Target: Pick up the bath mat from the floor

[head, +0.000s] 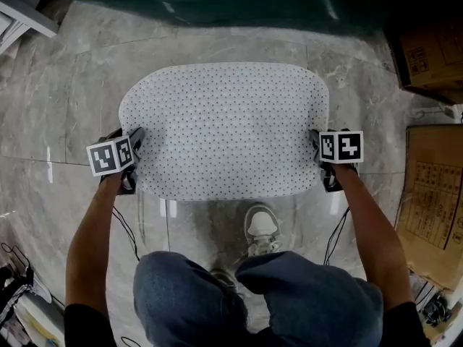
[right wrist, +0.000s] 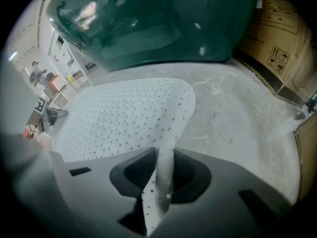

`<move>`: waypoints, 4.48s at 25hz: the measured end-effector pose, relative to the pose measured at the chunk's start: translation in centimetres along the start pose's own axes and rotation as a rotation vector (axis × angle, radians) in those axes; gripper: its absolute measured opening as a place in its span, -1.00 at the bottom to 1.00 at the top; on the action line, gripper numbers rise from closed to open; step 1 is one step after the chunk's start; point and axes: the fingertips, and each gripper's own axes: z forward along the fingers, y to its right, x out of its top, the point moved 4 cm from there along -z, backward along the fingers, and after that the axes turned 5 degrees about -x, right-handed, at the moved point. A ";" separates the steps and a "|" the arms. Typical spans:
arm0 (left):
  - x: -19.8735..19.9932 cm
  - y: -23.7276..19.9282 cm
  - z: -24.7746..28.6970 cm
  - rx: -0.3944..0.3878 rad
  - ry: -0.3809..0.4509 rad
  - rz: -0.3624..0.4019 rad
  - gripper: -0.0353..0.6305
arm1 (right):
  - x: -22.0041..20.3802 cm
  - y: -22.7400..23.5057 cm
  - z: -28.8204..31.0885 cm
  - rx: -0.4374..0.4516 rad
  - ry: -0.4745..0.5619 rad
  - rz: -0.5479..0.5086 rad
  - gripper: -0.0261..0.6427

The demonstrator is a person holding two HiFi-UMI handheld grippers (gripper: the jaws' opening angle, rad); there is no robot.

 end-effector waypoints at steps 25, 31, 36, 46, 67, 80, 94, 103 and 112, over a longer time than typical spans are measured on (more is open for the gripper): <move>0.7 2.5 0.0 -0.121 -0.038 -0.043 -0.79 | 0.3 -0.7 -0.4 0.012 0.009 0.005 -0.84; 1.8 3.5 -2.2 -0.149 -0.026 -0.080 -0.80 | 0.8 -1.0 -2.6 0.060 0.026 0.034 -0.85; 4.0 5.4 -5.1 -0.172 -0.024 -0.072 -0.81 | 2.0 -1.7 -5.5 0.105 0.042 0.067 -0.85; 8.2 9.3 -12.9 -0.188 -0.024 -0.086 -0.81 | 5.7 -3.5 -14.7 0.163 0.065 0.081 -0.85; 20.9 15.9 -38.5 -0.203 0.079 -0.052 -0.81 | 13.8 -5.1 -42.9 0.159 0.166 0.069 -0.85; 28.7 19.5 -54.5 -0.217 0.226 0.028 -0.81 | 18.0 -6.0 -60.3 0.139 0.338 0.045 -0.84; 33.2 24.0 -70.6 -0.209 0.453 0.114 -0.81 | 20.0 -5.8 -78.5 0.069 0.602 -0.028 -0.84; 35.0 25.6 -78.0 -0.194 0.613 0.153 -0.81 | 20.1 -6.4 -86.6 0.041 0.758 0.006 -0.84; 35.5 26.9 -83.1 -0.181 0.690 0.187 -0.80 | 20.1 -7.4 -92.8 0.027 0.885 0.027 -0.84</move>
